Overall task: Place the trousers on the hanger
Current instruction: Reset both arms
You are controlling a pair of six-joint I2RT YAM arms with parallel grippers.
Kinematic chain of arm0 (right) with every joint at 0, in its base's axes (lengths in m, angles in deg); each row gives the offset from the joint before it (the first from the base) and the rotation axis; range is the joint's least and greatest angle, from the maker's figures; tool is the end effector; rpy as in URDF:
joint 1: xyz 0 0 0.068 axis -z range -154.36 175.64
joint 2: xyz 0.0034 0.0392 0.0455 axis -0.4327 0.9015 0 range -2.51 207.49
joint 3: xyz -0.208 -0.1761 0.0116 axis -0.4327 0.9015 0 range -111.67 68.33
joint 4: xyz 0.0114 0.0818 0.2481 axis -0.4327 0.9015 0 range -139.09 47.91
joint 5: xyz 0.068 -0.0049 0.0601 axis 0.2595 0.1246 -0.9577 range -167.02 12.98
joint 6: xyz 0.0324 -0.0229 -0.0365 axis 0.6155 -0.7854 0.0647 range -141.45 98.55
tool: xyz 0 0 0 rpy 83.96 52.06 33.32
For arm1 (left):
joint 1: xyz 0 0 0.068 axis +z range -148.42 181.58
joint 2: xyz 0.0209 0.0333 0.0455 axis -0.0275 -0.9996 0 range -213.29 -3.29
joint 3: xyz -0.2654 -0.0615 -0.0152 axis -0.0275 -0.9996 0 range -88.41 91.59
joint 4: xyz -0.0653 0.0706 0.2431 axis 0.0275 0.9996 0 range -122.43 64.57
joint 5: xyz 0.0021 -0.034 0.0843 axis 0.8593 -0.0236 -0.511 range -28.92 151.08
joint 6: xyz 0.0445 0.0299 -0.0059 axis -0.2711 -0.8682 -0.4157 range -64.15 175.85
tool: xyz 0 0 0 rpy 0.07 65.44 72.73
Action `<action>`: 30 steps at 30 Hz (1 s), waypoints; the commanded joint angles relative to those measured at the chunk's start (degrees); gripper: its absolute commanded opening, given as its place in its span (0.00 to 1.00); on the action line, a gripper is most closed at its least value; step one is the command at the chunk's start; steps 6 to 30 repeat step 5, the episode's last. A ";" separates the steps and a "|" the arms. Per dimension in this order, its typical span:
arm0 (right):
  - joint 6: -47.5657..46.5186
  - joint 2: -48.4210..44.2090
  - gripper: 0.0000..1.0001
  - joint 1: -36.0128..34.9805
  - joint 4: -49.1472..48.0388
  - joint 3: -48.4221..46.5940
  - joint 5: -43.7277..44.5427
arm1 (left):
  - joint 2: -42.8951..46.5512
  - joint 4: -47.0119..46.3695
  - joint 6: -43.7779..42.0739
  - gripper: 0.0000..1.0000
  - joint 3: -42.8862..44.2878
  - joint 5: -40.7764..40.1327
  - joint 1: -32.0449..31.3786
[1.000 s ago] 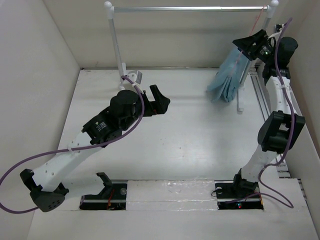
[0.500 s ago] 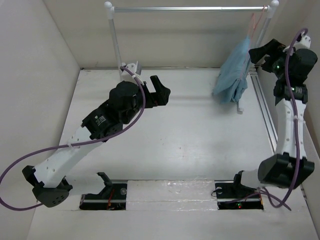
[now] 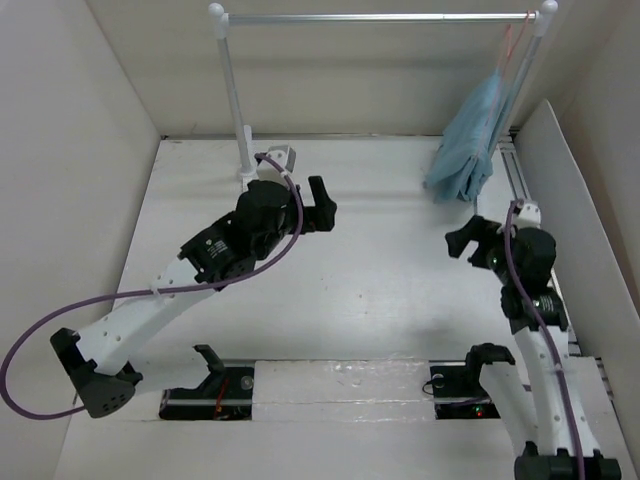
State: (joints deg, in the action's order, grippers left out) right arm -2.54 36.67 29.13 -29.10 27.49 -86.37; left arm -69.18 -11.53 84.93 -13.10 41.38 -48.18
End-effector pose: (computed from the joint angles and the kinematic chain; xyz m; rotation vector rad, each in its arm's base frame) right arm 0.1622 -0.0040 0.3130 0.2587 1.8826 0.3377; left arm 0.1701 -0.1826 0.4323 0.0715 1.8104 -0.6904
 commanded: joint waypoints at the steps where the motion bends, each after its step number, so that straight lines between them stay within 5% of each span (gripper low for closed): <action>1: -3.87 -10.83 0.97 -1.73 11.10 4.53 3.19 | 4.97 0.81 1.06 0.99 -7.17 0.71 0.10; 5: -6.35 -19.13 0.97 -2.34 20.17 6.56 4.86 | 8.32 -1.92 3.43 0.99 -13.95 3.97 0.10; 30: -6.35 -19.13 0.97 -2.34 20.17 6.56 4.86 | 8.32 -1.92 3.43 0.99 -13.95 3.97 0.10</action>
